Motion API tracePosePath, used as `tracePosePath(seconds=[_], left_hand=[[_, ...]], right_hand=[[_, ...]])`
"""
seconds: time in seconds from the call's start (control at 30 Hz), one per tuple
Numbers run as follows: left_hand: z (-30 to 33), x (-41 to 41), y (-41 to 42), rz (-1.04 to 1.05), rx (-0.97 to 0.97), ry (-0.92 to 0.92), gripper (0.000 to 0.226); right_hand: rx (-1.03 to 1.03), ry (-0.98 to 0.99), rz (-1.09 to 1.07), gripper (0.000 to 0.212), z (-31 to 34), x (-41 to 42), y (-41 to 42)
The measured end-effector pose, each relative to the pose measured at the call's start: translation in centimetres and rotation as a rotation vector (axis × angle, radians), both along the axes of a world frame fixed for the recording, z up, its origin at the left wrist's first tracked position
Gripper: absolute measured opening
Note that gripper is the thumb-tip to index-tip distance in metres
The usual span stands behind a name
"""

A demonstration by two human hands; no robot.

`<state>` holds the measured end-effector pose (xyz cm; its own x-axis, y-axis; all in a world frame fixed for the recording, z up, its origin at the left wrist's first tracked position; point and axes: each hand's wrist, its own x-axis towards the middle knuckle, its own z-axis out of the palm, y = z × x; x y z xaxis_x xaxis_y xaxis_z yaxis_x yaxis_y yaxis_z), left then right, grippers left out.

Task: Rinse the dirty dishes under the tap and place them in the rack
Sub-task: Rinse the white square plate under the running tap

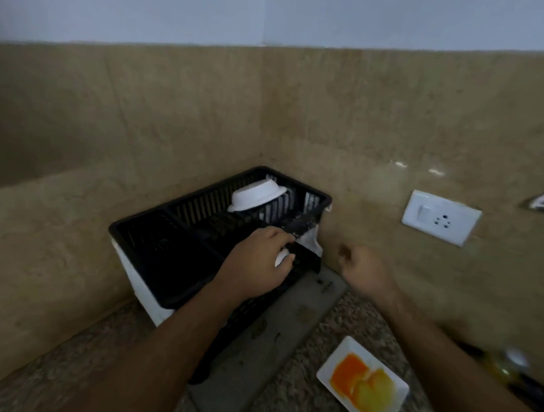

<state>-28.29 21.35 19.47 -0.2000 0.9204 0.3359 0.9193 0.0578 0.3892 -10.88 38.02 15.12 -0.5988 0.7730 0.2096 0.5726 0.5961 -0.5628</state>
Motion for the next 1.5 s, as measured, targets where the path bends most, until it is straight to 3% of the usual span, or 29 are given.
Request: tracePosePath(seconds=[0.1,0.3,0.47,0.6,0.8,0.9,1.0,1.07,1.17,1.27,1.37,1.5], left_hand=[[-2.4,3.5,1.6,-0.04,-0.054,-0.03,0.035],[-11.0,7.2,3.5,-0.03,-0.467,-0.164,0.032],[-16.2,9.4,4.2,0.064,-0.681,-0.158,0.029],[-18.3,10.7,4.6,-0.012,-0.794,-0.155,0.032],[-19.7,12.1,5.1,0.048,-0.741,-0.205,0.031],[-19.3,13.4,4.9,0.029,-0.583,-0.261,0.027],[-18.3,16.2,4.3,0.006,-0.419,-0.439,0.014],[-17.6,19.2,3.5,0.007,-0.382,-0.636,0.018],[-17.6,25.1,2.5,-0.051,-0.467,-0.922,0.024],[-16.7,32.8,1.5,-0.116,-0.577,-1.033,0.014],[-15.6,40.1,1.0,-0.181,-0.569,-1.172,0.016],[-14.9,47.8,1.5,-0.208,-0.562,-1.168,0.012]], right_hand=[[-0.132,-0.106,-0.078,0.031,-3.9,5.4,-1.0],[-0.304,-0.261,-0.159,0.024,-11.1,13.1,-2.9],[-0.383,-0.365,-0.232,0.022,-15.2,15.2,-3.7],[-0.465,-0.387,-0.278,0.034,-17.1,15.3,-3.9],[-0.468,-0.197,-0.374,0.022,-17.1,15.2,-5.0],[-0.55,-0.054,-0.455,0.014,-16.6,17.9,-6.0],[-0.606,0.096,-0.576,0.01,-15.6,22.1,-8.0],[-0.6,0.178,-0.654,0.009,-15.3,25.7,-9.6],[-0.649,0.359,-0.727,0.01,-14.9,31.6,-11.4],[-0.682,0.463,-0.755,0.01,-14.1,37.9,-13.4],[-0.677,0.527,-0.734,0.014,-13.6,44.7,-15.2],[-0.681,0.552,-0.724,0.015,-11.5,53.0,-16.3]])
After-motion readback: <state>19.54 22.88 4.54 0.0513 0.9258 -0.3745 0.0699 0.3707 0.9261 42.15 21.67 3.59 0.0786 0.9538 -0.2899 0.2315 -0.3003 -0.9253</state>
